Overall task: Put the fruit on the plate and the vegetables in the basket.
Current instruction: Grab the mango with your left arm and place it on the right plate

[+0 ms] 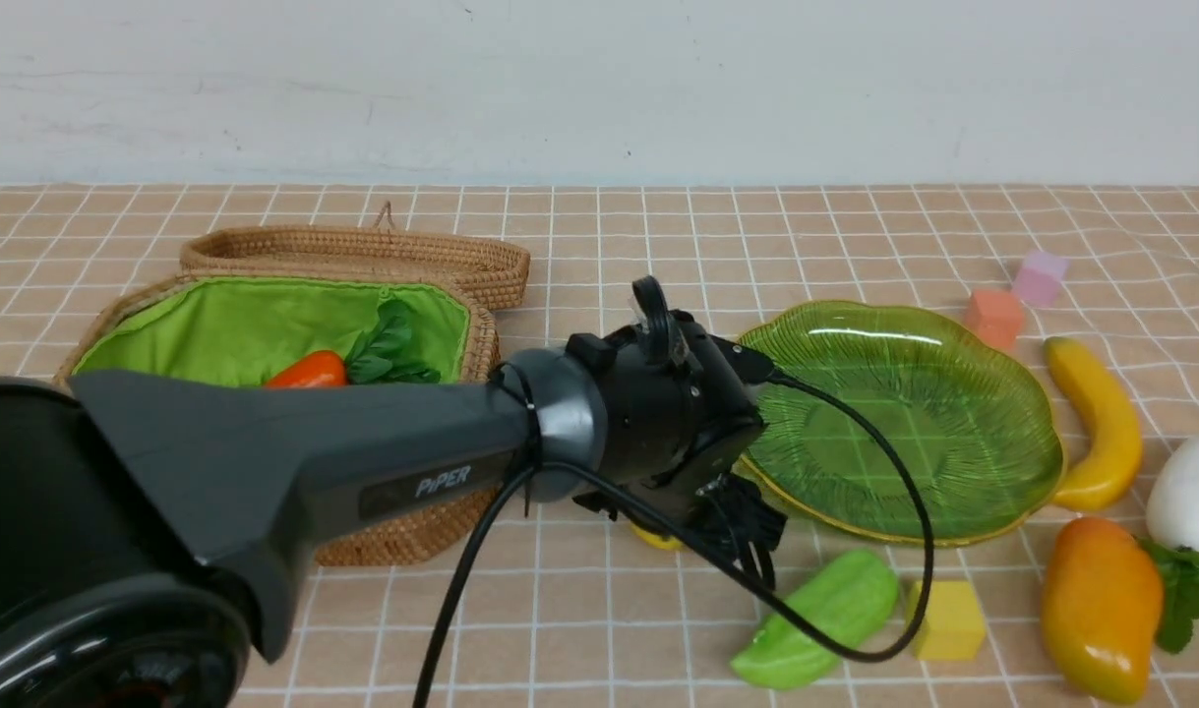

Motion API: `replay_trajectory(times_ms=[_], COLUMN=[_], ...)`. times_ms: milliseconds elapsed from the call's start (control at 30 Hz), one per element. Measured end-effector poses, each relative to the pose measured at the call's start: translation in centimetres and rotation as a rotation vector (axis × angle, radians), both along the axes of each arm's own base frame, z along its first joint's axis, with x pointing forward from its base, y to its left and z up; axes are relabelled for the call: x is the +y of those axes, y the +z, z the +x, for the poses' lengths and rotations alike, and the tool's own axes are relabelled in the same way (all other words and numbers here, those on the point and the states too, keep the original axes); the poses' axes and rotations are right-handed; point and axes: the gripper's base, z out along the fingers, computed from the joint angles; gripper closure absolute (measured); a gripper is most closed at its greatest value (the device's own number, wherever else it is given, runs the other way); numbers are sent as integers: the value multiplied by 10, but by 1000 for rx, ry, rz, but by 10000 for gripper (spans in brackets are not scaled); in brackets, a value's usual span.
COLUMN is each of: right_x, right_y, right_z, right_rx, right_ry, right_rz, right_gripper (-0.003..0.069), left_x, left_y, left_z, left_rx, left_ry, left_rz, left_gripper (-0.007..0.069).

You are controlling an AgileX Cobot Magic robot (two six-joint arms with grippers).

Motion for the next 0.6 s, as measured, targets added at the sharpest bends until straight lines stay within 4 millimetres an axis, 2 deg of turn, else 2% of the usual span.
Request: replay_trajectory(times_ms=[200, 333, 367, 400, 433, 467, 533, 600], right_x=[0, -3, -5, -5, -8, -10, -13, -14], right_y=[0, -1, -3, -3, -3, -3, -1, -1], right_z=[0, 1, 3, 3, 5, 7, 10, 12], right_rx=[0, -5, -7, -8, -15, -23, -43, -54], right_ry=[0, -20, -42, -47, -89, -117, -165, -182], right_rz=[0, -32, -54, -57, -70, -79, -79, -73], right_gripper=[515, 515, 515, 515, 515, 515, 515, 515], left_x=[7, 11, 7, 7, 0, -7, -21, -36], left_y=[4, 45, 68, 70, 92, 104, 117, 113], left_z=[0, -3, -4, -4, -5, -5, -1, 6], left_rx=[-7, -61, -99, -107, -139, -150, -158, -153], left_ry=[-2, -101, -152, -164, -218, -243, -307, -366], left_rz=[87, 120, 66, 66, -12, -72, -153, -191], left_gripper=[69, 69, 69, 69, 69, 69, 69, 69])
